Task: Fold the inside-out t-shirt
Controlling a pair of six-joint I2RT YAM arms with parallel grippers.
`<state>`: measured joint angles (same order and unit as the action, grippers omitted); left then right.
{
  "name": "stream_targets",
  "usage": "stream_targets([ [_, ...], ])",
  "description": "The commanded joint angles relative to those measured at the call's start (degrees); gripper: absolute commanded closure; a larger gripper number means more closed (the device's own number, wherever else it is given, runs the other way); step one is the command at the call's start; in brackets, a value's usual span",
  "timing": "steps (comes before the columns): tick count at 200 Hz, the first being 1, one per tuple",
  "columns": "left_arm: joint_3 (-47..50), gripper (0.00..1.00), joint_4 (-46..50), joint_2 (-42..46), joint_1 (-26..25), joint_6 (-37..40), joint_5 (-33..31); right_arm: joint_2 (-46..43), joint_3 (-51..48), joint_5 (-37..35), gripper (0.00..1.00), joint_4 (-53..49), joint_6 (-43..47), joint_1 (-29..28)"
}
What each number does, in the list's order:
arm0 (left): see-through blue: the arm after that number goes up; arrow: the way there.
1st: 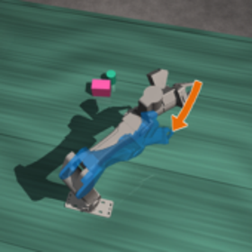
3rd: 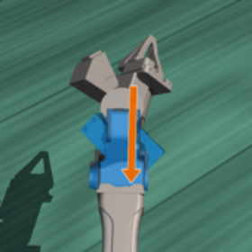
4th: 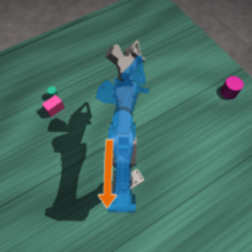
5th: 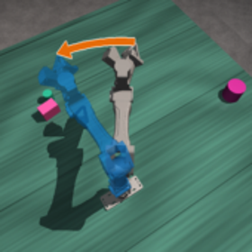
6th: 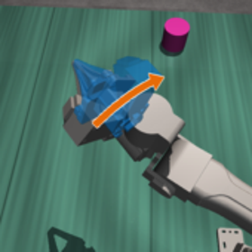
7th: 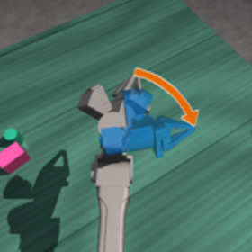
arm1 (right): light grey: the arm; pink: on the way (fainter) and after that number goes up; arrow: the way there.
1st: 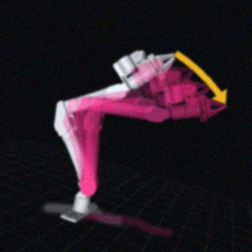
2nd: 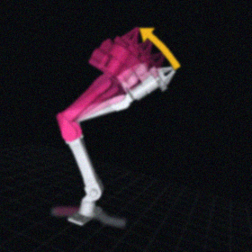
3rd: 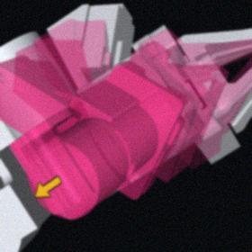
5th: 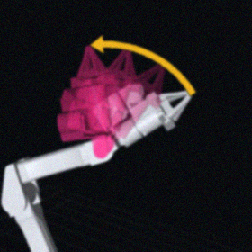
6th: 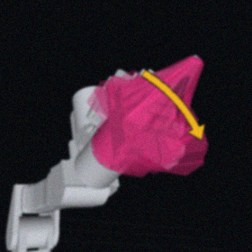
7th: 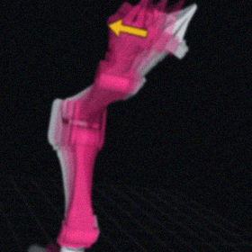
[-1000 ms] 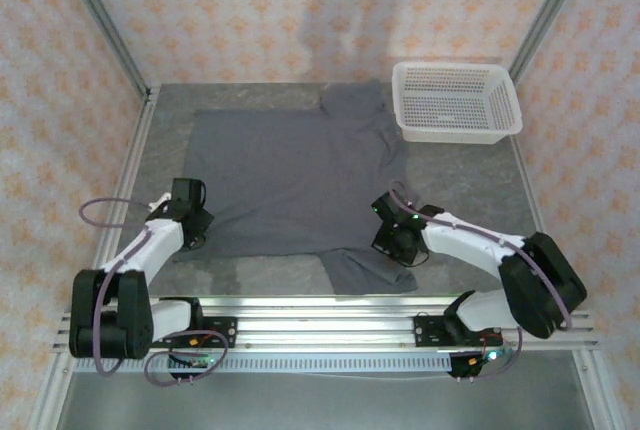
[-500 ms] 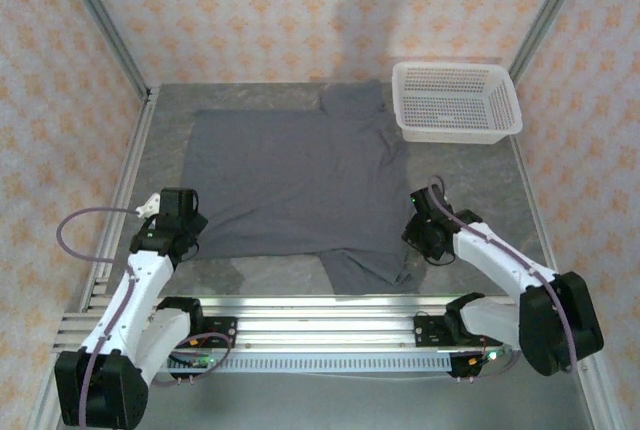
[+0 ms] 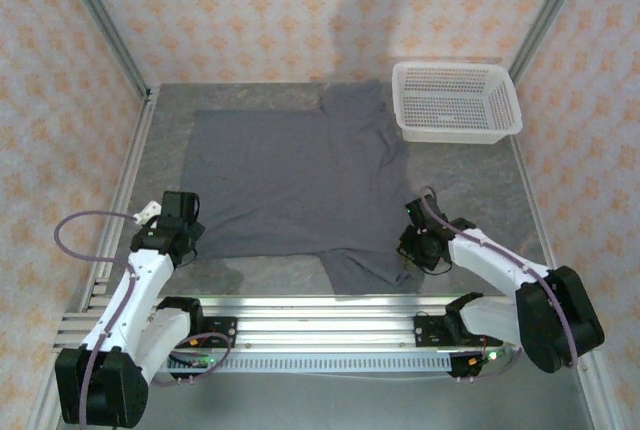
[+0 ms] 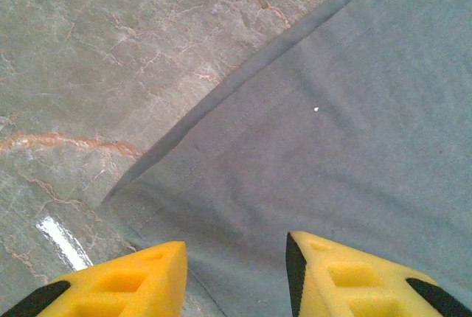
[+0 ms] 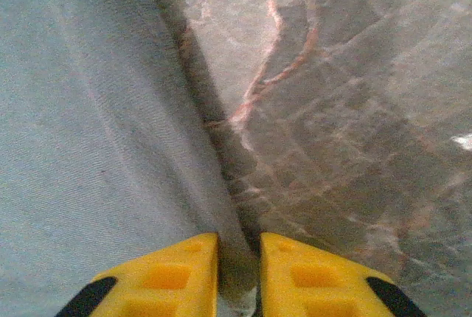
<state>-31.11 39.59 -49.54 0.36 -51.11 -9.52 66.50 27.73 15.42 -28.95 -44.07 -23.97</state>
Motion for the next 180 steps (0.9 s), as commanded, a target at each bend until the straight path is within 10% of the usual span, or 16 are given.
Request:
stream_targets([
  [1, -0.04, 0.6, 1.22, -1.77, -0.36, -0.92, -1.81, 2.08, 0.58, -0.86, 0.96, 2.15, 0.2, -1.2],
  [100, -4.22, 0.61, 12.67, -4.19, -0.45, 1.04, 6.27, -15.35, 3.89, -12.58, 1.0, -5.13, 0.85, 3.62],
  [180, 0.49, 0.56, 9.49, -10.1, -0.45, -1.6, 13.19, -12.45, 6.36, -10.31, 1.0, -1.39, 4.47, 4.82],
])
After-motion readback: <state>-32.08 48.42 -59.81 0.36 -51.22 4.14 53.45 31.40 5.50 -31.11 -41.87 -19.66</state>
